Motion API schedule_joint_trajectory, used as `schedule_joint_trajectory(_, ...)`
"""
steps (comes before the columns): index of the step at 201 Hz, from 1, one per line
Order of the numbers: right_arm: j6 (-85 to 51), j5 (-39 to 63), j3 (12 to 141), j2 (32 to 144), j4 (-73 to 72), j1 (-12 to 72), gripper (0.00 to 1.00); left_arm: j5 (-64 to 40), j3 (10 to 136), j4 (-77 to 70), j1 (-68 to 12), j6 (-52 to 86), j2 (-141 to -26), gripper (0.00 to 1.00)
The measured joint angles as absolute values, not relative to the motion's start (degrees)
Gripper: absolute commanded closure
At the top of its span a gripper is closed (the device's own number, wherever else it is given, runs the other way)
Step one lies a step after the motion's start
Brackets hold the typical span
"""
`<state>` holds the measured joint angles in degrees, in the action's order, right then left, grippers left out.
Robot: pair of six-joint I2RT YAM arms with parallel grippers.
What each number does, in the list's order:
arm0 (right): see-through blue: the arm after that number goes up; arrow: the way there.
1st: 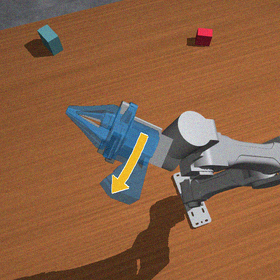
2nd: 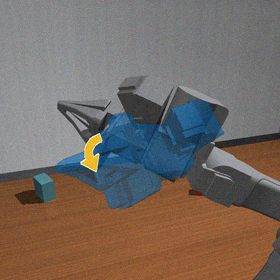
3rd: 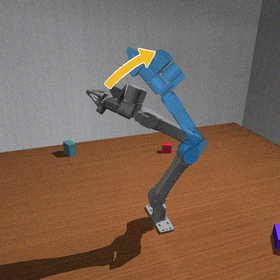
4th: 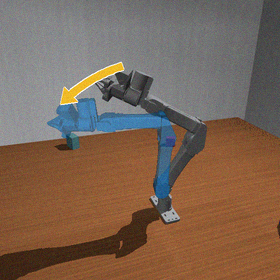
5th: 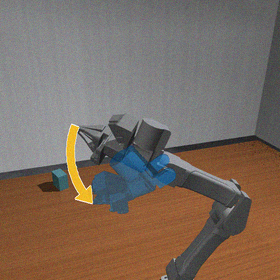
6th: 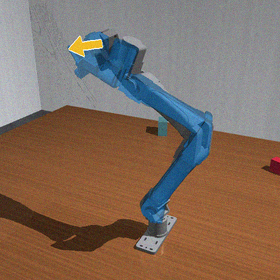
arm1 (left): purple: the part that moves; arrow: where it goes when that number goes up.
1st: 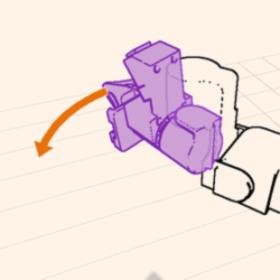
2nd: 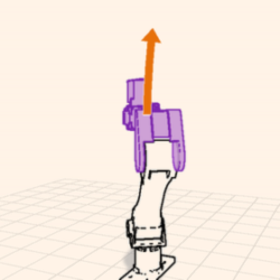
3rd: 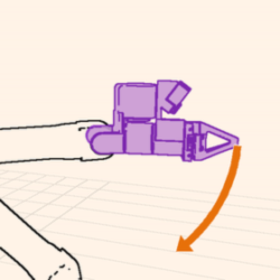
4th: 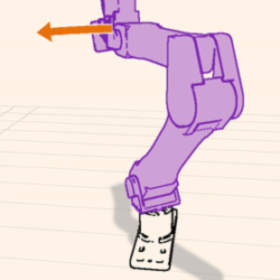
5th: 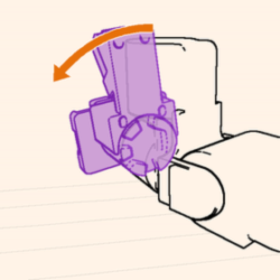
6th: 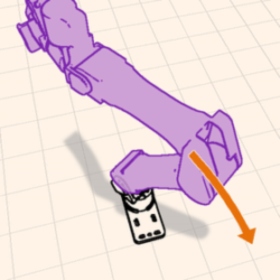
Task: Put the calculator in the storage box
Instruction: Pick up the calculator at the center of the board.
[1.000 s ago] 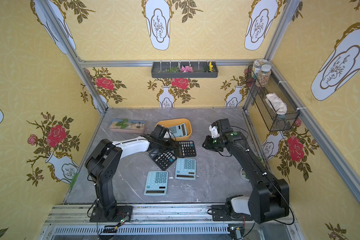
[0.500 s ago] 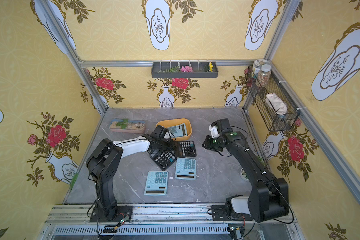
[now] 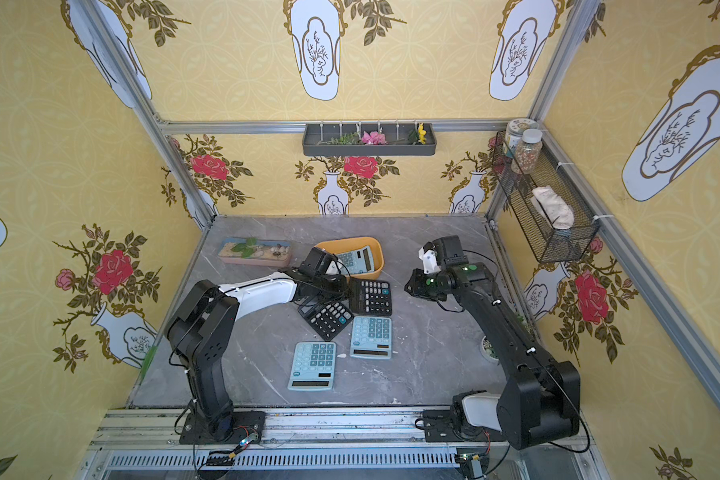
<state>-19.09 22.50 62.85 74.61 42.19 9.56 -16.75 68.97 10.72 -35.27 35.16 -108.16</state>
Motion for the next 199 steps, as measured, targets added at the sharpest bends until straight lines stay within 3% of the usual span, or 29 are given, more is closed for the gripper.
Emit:
schedule_joint_trajectory(92,-19.3,22.5,62.8,72.9,42.5,9.4,0.71,-20.6,66.3,8.8,-35.4,41.9,-106.0,0.98)
schedule_joint_trajectory(146,-19.3,22.5,63.0,72.3,43.6,9.1,0.71,-22.0,65.0,8.7,-36.3,44.1,-97.0,0.98)
schedule_joint_trajectory(199,-19.3,22.7,63.2,72.1,43.8,9.0,0.71,-22.2,73.5,22.0,-34.0,40.1,-88.8,0.99)
